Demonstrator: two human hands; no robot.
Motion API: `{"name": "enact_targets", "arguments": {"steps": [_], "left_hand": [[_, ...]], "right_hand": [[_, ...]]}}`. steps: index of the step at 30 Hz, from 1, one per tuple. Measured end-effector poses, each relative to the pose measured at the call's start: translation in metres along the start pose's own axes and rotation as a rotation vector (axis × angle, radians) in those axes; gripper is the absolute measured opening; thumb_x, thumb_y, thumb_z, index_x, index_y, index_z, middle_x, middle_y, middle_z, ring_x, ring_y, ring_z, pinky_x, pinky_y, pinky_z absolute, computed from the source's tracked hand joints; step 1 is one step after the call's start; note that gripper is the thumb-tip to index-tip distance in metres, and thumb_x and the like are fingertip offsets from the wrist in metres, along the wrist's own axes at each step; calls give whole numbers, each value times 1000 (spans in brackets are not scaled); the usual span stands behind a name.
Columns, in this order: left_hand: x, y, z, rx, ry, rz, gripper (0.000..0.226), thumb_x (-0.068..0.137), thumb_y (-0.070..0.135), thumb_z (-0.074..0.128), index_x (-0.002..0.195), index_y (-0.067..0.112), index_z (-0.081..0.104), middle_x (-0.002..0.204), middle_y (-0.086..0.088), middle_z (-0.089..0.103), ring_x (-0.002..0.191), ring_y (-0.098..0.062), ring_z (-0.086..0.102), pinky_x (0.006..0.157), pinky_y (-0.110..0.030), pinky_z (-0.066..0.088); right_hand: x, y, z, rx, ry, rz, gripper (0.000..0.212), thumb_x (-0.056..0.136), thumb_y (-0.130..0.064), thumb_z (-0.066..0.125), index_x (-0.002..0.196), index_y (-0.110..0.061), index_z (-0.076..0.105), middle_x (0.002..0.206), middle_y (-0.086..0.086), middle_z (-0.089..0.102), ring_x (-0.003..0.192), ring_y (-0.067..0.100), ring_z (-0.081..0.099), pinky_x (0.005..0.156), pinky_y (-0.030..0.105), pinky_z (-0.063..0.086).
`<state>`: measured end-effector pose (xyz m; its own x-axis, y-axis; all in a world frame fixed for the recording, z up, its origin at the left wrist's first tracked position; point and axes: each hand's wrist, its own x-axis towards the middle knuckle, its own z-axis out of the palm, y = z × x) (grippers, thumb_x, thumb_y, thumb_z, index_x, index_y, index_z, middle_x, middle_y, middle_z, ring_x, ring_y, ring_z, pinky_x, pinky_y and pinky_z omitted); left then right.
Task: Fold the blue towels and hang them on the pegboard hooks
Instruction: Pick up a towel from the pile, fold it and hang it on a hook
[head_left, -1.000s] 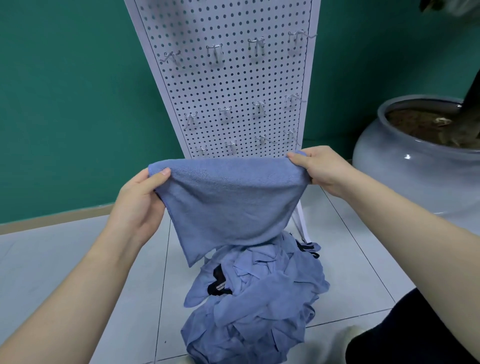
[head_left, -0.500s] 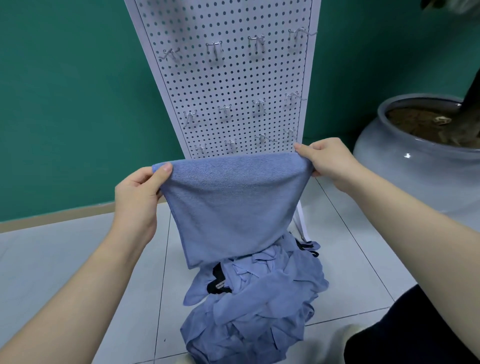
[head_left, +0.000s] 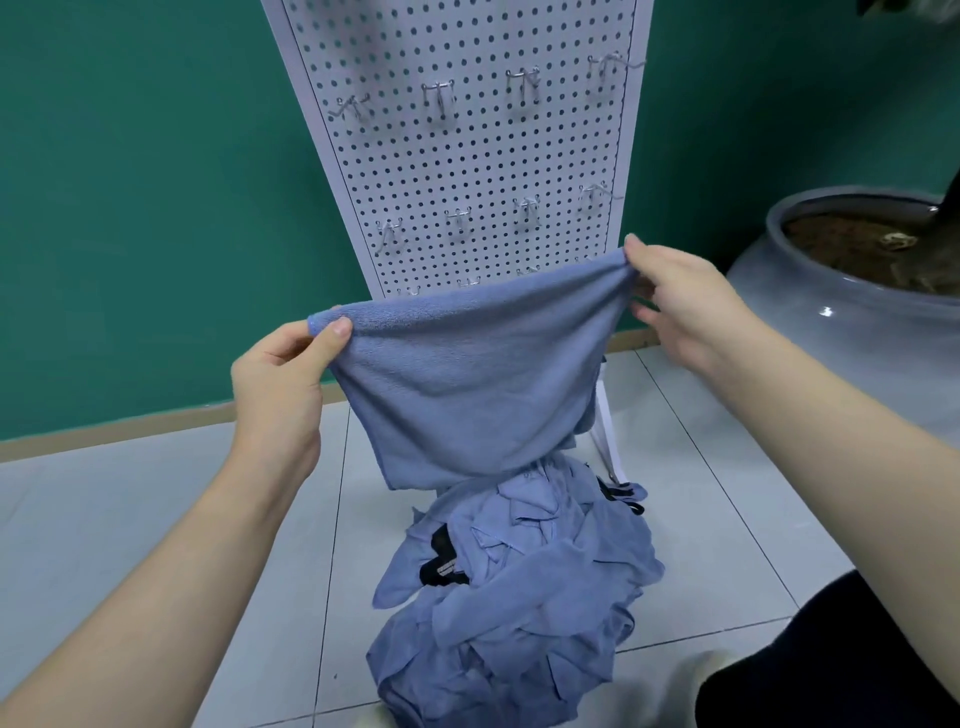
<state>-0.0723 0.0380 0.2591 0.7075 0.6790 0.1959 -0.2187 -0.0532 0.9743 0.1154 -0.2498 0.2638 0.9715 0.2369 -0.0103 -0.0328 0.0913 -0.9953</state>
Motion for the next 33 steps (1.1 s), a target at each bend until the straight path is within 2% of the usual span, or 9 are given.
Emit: {"name": "enact_targets", "arguments": {"steps": [5, 10, 14, 18, 23, 26, 29, 31, 33], "left_hand": [[-1, 2, 3, -36, -57, 8, 12, 95, 4, 68, 97, 11, 77, 96, 1, 78, 94, -14, 68, 91, -25, 54], [1, 8, 0, -9, -108, 74, 25, 95, 11, 62, 78, 18, 79, 86, 1, 74, 89, -17, 64, 89, -30, 50], [3, 7, -4, 139, -54, 183, 35, 100, 25, 61, 67, 19, 67, 77, -1, 59, 79, -18, 51, 85, -39, 49], [-3, 12, -1, 198, 60, 287, 16, 98, 19, 67, 85, 15, 75, 82, 1, 69, 80, -12, 59, 81, -29, 51], [-5, 15, 2, 177, 152, 301, 14, 91, 8, 73, 87, 21, 75, 80, 6, 71, 76, -7, 64, 76, -22, 54], [-2, 7, 1, 182, 221, 223, 18, 88, 5, 75, 86, 20, 65, 78, 4, 68, 70, -7, 63, 76, -26, 56], [5, -9, -1, 139, 271, 24, 35, 85, 1, 79, 89, 20, 50, 81, -2, 69, 71, -13, 66, 86, -40, 60], [12, -19, -4, 187, 245, -115, 28, 84, 1, 79, 96, 15, 59, 84, -7, 71, 76, -20, 67, 88, -44, 62], [16, -22, -6, 202, 196, -216, 14, 86, -1, 77, 92, 9, 69, 89, -11, 72, 83, -25, 66, 83, -40, 63]], "right_hand": [[-6, -9, 6, 95, -30, -55, 28, 106, -35, 56, 88, -20, 71, 108, 0, 78, 96, 17, 70, 86, 29, 54], [-3, -11, 3, 67, 5, -89, 41, 104, -38, 57, 69, -25, 74, 100, 8, 69, 92, 25, 55, 84, 39, 42], [-5, -11, -2, -11, -16, -131, 22, 107, -26, 56, 89, -21, 67, 99, 4, 70, 93, 20, 63, 84, 35, 50], [-8, -11, -2, -118, -29, -185, 20, 107, -18, 55, 92, -19, 69, 87, -7, 74, 83, 11, 68, 75, 28, 56], [-8, -9, -2, -156, -3, -192, 18, 102, -20, 63, 86, -17, 70, 85, 8, 70, 78, 20, 62, 69, 32, 49], [-10, -5, -1, -185, 25, -150, 16, 95, -26, 69, 80, -19, 71, 85, 16, 61, 77, 22, 56, 69, 34, 47], [-7, 6, 5, -252, 71, -96, 19, 87, -31, 74, 80, -15, 66, 79, 14, 54, 75, 22, 49, 69, 39, 46], [-3, 14, 9, -273, 115, -55, 26, 87, -25, 79, 89, -17, 55, 77, 7, 53, 75, 21, 50, 68, 40, 49], [-1, 19, 11, -251, 116, 30, 35, 86, -24, 84, 106, -16, 55, 91, 3, 62, 82, 25, 64, 74, 40, 58]]}}
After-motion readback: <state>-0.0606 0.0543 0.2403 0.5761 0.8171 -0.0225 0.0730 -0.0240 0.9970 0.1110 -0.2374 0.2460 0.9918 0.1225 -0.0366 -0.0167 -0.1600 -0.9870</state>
